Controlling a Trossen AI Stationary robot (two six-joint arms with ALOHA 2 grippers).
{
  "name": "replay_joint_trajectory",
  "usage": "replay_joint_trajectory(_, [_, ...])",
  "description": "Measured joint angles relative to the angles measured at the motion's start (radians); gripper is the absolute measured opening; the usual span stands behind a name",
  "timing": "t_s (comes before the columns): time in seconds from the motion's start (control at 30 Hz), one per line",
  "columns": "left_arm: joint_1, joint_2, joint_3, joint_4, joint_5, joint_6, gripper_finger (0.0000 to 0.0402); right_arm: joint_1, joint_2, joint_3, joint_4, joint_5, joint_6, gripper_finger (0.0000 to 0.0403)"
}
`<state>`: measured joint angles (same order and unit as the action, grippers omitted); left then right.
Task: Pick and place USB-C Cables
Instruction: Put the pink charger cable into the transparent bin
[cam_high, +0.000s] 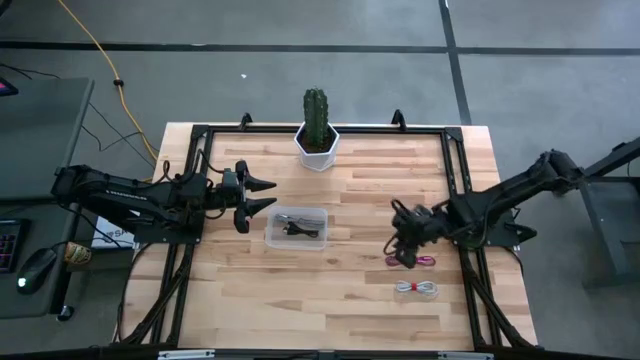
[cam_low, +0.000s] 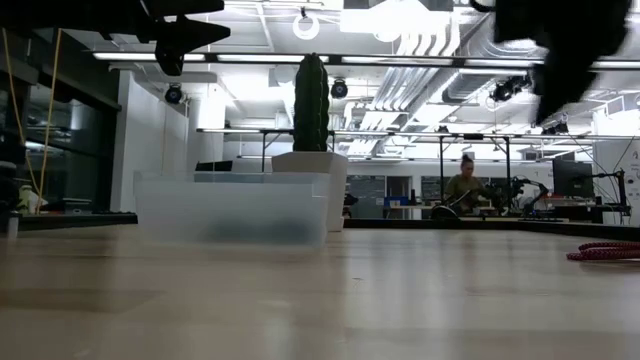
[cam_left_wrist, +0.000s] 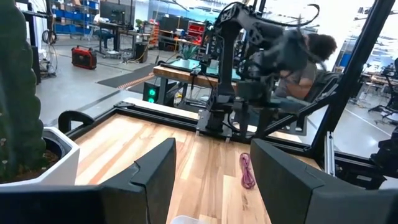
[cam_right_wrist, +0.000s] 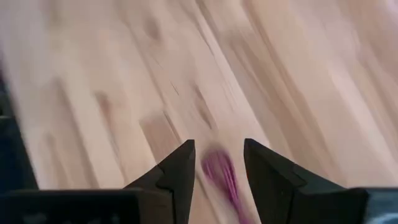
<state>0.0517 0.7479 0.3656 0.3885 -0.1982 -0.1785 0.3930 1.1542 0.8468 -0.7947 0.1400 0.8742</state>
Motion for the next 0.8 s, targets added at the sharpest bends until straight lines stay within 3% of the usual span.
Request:
replay_joint_trajectory(0.1, [0.000, 0.000, 0.000, 0.001, 0.000, -0.001, 0.0188, 0.067, 0.022, -0.015, -0.093, -0.027, 0.135, 0.0128])
replay_joint_trajectory(0.2, [0.000, 0.000, 0.000, 0.001, 0.000, -0.001, 0.0188, 0.127, 0.049, -0.065, -0.080, -0.072, 0.137, 0.0128])
replay_joint_trajectory(0.37, [0.000, 0.000, 0.000, 0.001, 0.000, -0.001, 0.0188, 0.180, 0.100, -0.140, -0.017, -0.132, 0.013, 0.0128])
replay_joint_trajectory(0.57, [0.000, 0.000, 0.000, 0.003, 0.000, -0.001, 0.0188, 0.183, 0.159, -0.171, 0.019, -0.063, -0.057, 0.0128])
replay_joint_trajectory(0.8, [0.000, 0.000, 0.000, 0.002, 0.000, -0.001, 0.0188, 0.183, 0.234, -0.174, 0.095, -0.070, -0.164, 0.0128])
